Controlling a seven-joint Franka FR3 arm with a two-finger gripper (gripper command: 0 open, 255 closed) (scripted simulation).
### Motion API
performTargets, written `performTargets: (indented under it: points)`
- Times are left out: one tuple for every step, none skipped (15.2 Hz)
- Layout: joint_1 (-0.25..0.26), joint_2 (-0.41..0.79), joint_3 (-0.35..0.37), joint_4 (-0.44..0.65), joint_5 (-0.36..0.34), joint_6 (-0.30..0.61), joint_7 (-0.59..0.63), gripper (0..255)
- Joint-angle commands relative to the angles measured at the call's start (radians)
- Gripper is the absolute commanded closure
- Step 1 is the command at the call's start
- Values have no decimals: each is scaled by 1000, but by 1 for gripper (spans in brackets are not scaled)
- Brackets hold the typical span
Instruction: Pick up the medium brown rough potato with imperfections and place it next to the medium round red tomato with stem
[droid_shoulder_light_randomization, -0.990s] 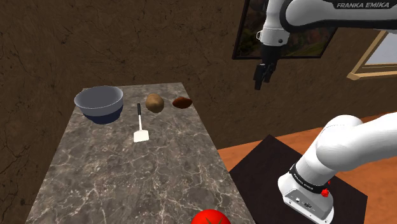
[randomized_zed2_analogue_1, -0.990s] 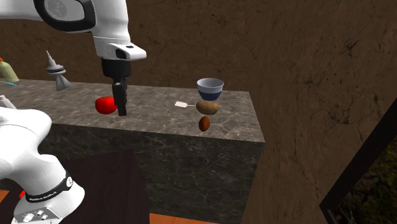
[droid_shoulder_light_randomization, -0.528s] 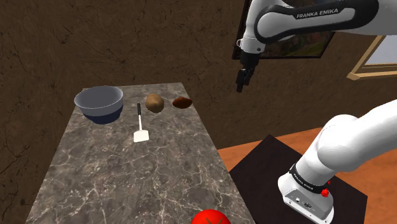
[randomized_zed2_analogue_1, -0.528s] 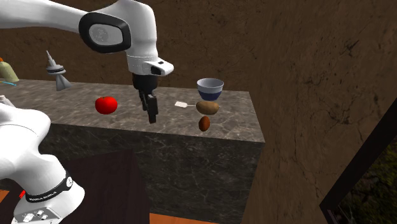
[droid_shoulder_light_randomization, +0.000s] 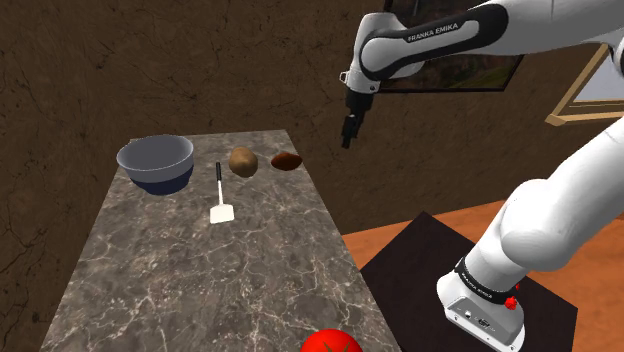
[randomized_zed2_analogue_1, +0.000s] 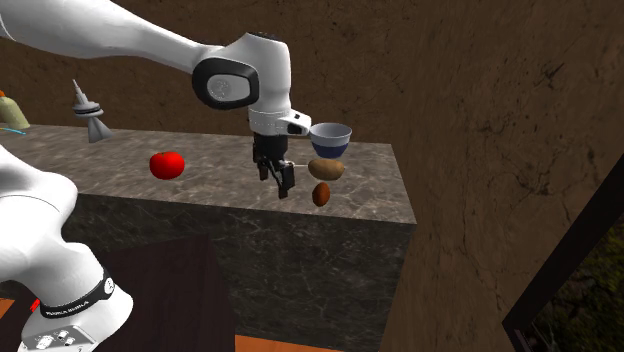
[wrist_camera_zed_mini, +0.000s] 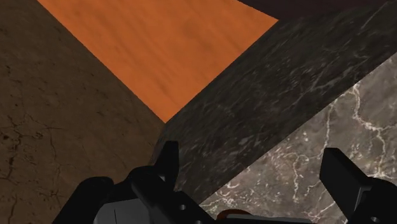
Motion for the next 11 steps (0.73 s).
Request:
performTargets:
  points:
    - [11,83,-1,49,25,42,-46,0]
    - [16,119,-1,74,37,55,-68,0]
    - [19,155,1,100,49,68,-90,0]
    - [23,191,3,128,61,79,-112,0]
    - [26,226,5,156,73,88,-133,0]
    - [28,262,9,186,85,96,-154,0]
    - [30,297,13,217,97,103,-175,0]
    - [32,332,18,248,108,109,-195,0]
    - [33,367,23,282,119,114,-214,0]
    - [34,402,29,316,129,117,-232,0]
    - [35,437,36,351,138,119,-250,0]
